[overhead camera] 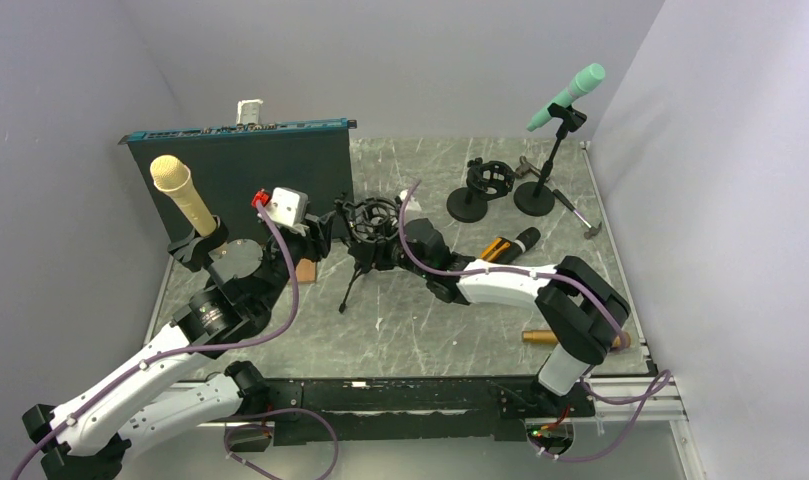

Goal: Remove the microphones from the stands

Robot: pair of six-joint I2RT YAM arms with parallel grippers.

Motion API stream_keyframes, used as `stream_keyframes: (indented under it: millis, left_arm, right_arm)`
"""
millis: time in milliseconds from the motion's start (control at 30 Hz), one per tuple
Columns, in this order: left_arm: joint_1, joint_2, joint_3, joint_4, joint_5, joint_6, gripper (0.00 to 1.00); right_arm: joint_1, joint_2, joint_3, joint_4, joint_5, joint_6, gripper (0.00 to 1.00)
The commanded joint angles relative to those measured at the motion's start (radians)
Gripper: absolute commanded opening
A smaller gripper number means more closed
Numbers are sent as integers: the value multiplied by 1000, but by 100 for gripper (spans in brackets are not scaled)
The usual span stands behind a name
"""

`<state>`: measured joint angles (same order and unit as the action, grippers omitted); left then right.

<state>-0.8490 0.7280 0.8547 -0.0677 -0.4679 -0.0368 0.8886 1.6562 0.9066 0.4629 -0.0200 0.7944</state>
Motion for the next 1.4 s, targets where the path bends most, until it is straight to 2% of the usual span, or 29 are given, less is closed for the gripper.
stream_keyframes:
  millis: [0, 133, 200, 300, 367, 533, 633, 833, 967, 1167, 1367]
  left_arm:
    - [3, -7, 2, 38, -6, 10, 52]
    - [3, -4, 3, 35, -7, 10, 52]
    - [3, -4, 2, 36, -6, 10, 52]
    - [1, -5, 3, 36, -6, 8, 52]
    - [4, -2, 3, 36, -2, 8, 52]
    - [3, 1, 6, 33, 2, 6, 52]
    - [3, 0, 6, 33, -2, 8, 52]
    - [2, -6, 4, 35, -5, 11, 52]
    - [2, -5, 3, 37, 4, 7, 52]
    - [2, 5, 5, 33, -1, 7, 52]
    - [2, 25, -25, 60, 4, -7, 55]
  right_arm:
    - [-32, 4, -98, 212, -135, 81, 5]
    - [-71, 15, -129, 299, -218, 210, 37]
    - [-84, 10, -161, 370, -245, 259, 46]
    - [-95, -12, -180, 383, -250, 316, 55]
    - [-101, -10, -194, 414, -257, 379, 57]
    - [-106, 72, -254, 680, -288, 575, 58]
    - [-106, 105, -264, 716, -299, 610, 59]
    - [-109, 8, -339, 595, -246, 499, 63]
    - [-99, -63, -325, 453, -245, 366, 66]
    - [-34, -193, -274, 193, -129, 113, 84]
    - [-16, -390, -246, -38, -65, -55, 96]
